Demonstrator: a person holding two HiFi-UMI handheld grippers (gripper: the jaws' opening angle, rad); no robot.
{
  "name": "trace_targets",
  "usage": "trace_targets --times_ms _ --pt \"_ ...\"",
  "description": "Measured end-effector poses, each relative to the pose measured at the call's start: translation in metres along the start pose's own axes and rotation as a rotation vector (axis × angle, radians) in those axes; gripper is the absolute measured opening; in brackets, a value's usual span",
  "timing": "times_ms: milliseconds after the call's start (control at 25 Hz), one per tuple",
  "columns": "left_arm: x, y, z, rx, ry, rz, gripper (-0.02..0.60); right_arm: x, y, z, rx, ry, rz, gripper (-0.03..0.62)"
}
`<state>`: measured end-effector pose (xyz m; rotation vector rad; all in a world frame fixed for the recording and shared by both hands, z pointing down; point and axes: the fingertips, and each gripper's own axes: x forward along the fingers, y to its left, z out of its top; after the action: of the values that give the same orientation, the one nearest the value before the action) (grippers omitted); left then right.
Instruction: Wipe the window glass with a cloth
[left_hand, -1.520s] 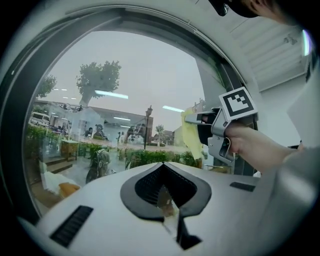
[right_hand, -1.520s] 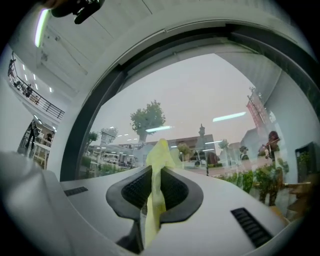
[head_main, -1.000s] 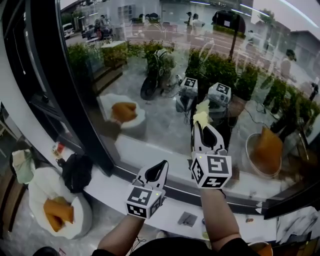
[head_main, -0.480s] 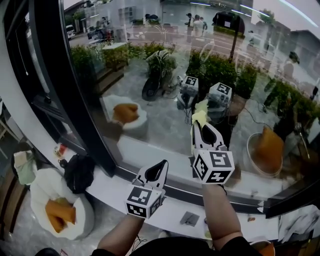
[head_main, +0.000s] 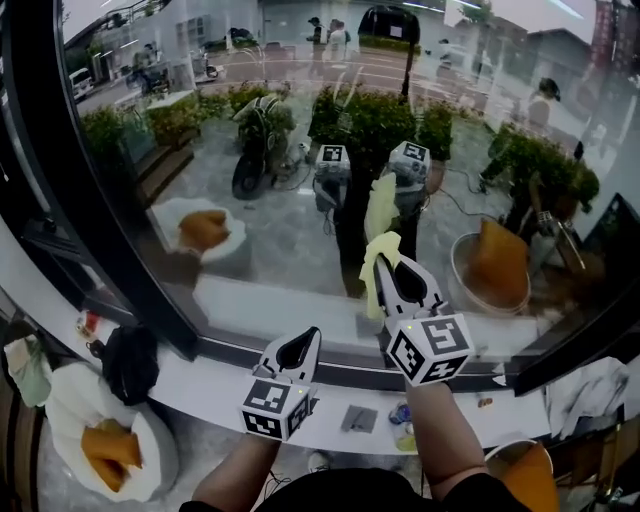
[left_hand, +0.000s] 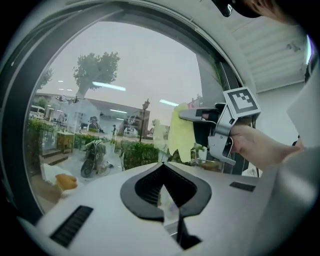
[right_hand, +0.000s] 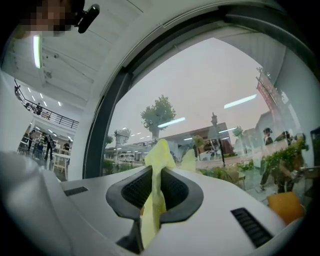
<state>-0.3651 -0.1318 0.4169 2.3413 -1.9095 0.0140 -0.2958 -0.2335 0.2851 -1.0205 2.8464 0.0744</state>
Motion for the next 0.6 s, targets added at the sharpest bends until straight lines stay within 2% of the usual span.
trace_targets --times_ms 240,600 --pt "-0.003 -0.078 -0.022 -0.022 0.047 -0.086 0.008 -0.101 -0.037 -0.011 -0.006 0.028 -0.079 0.055" --pt "-0.015 -0.243 -0.048 -0.027 0.080 -0.202 0.008 -0.291 -0.086 -0.067 0.064 0.180 -0.168 0.055"
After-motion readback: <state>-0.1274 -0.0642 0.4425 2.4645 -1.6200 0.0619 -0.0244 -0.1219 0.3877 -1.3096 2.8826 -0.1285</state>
